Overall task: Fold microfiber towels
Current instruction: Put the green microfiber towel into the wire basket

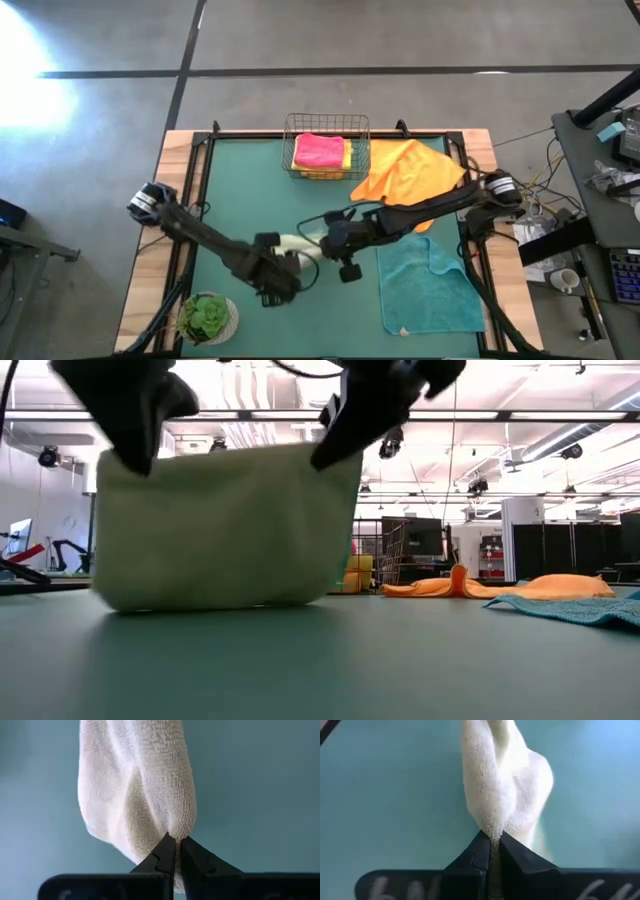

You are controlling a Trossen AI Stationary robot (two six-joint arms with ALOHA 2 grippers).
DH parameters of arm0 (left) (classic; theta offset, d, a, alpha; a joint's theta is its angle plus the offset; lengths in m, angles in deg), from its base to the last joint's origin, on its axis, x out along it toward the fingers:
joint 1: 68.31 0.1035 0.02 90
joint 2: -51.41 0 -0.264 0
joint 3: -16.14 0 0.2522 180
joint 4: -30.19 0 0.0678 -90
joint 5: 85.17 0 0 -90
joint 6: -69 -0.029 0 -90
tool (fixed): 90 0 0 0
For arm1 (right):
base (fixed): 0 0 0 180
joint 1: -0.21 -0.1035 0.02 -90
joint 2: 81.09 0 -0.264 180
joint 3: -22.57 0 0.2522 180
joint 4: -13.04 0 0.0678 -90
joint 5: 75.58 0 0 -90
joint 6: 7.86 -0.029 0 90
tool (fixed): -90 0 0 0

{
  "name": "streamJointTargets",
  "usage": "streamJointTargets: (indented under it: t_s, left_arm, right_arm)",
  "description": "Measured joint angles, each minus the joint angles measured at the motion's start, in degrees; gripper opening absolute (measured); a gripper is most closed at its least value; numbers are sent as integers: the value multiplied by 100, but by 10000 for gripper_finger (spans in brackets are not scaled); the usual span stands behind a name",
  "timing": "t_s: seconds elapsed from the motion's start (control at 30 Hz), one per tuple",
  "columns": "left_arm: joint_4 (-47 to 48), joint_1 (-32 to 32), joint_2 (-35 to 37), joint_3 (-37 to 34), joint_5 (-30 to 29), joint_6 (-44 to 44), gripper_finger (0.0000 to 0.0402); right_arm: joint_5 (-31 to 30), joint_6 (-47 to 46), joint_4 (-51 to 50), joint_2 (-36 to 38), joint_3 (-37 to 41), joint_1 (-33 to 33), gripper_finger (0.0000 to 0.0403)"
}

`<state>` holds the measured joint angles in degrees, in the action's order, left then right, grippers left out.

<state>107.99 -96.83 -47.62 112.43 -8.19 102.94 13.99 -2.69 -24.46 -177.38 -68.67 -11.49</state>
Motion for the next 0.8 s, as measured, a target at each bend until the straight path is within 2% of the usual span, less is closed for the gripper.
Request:
streamJointTargets:
  t_s: [0.47, 0.63, 0.8]
  left_arm:
    - [-58, 1109, 1493, 17, -232, -1690, 0]
    - [-60, 1456, 1670, 130, -290, -2535, 0]
    - [-90, 1812, 1628, 315, -827, -3466, 0]
  right_arm:
    - [-882, -877, -567, 1099, -2, 73, 11]
    - [-1317, -1094, -600, 1301, -55, 86, 11]
    - [-1817, -998, -633, 1349, -346, 170, 11]
